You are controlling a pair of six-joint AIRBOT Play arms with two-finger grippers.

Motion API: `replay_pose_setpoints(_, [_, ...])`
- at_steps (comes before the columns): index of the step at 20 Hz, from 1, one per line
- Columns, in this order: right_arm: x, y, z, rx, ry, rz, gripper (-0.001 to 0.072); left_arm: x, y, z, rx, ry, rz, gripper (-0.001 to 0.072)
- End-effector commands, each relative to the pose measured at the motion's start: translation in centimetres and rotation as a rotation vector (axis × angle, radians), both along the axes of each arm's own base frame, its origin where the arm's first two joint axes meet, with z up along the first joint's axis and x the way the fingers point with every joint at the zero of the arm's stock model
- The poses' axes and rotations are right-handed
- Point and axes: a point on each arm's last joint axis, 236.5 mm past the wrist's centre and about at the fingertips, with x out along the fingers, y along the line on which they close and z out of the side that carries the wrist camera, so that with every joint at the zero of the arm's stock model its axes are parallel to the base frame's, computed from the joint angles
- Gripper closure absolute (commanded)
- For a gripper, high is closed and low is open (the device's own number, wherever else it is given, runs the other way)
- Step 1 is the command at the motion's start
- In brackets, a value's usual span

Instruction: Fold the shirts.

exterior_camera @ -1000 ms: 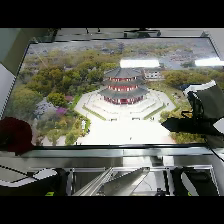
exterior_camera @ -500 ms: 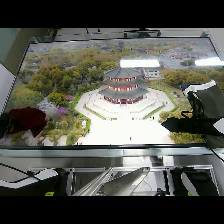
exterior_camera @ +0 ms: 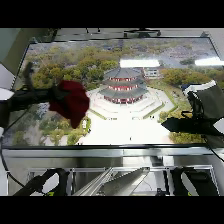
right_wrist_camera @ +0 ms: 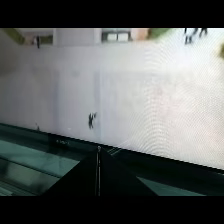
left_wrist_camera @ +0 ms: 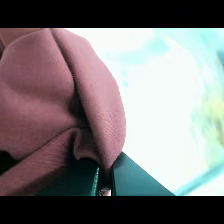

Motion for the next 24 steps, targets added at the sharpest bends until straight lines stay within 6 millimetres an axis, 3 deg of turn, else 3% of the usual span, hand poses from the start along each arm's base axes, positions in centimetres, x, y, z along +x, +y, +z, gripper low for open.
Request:
replay_pose_setpoints(1, [-0.1, 0.1, 0.0, 0.003, 0.001, 0.001, 0.0692, -1.7, -8.9, -2.3, 0.001, 0.033, -0.154, 0.0688])
replay_pose_setpoints(3, [0.0, 0.1, 0.0, 0.003, 0.001, 0.001, 0.0690, -2.7, -11.4, -5.3, 0.010, 0.105, -0.216, 0.0681])
replay_pose_setpoints(4, [0.0, 0.0, 0.0, 0.003, -0.001, -0.001, 0.0682, -2.9, -12.0, -6.3, 0.010, 0.132, -0.231, 0.0441])
replay_pose_setpoints(5, [0.0, 0.0, 0.0, 0.002, -0.002, -0.001, 0.0679, -2.9, -12.3, -7.0, 0.013, 0.152, -0.240, 0.0146])
replay_pose_setpoints(6, [0.0, 0.0, 0.0, 0.002, -0.002, 0.000, 0.0528, -2.6, -12.3, -7.0, 0.010, 0.165, -0.243, -0.0008])
replay_pose_setpoints(7, [0.1, 0.0, 0.1, -0.008, -0.020, 0.025, 0.0307, -2.2, -11.9, -6.4, 0.002, 0.168, -0.251, -0.0008])
replay_pose_setpoints(8, [0.3, 0.2, 0.3, -0.018, -0.057, 0.064, 0.0248, -1.6, -11.0, -5.4, 0.002, 0.160, -0.252, -0.0007])
replay_pose_setpoints(10, [1.0, 0.8, 0.3, -0.019, -0.115, 0.147, 0.0247, 0.2, -7.4, -4.3, 0.065, 0.130, -0.225, -0.0006])
replay_pose_setpoints(12, [1.8, 2.7, 0.3, 0.069, -0.128, 0.215, 0.0247, 2.1, -2.5, -4.9, 0.126, 0.154, -0.110, -0.0006])
replay_pose_setpoints(14, [3.7, 5.5, 0.6, 0.218, -0.177, 0.268, 0.0247, 3.2, 1.3, -6.5, 0.132, 0.186, -0.006, -0.0005])
replay_pose_setpoints(17, [6.2, 10.2, -0.9, 0.353, -0.219, 0.320, 0.0247, 3.2, 4.6, -11.3, 0.126, 0.280, 0.090, -0.0004])
replay_pose_setpoints(18, [6.6, 11.9, -2.1, 0.359, -0.209, 0.343, 0.0247, 3.3, 5.1, -12.9, 0.117, 0.313, 0.112, -0.0004])
replay_pose_setpoints(20, [7.7, 15.2, -4.9, 0.315, -0.183, 0.391, 0.0247, 3.8, 4.0, -14.7, 0.056, 0.326, 0.084, 0.0014])
replay_pose_setpoints(22, [10.0, 17.9, -7.0, 0.264, -0.189, 0.404, 0.0247, 4.5, 1.4, -14.7, -0.064, 0.303, 0.033, 0.0013])
replay_pose_setpoints(24, [12.3, 19.2, -8.3, 0.254, -0.182, 0.398, 0.0247, 4.6, -1.0, -14.7, -0.148, 0.293, -0.014, 0.0013])
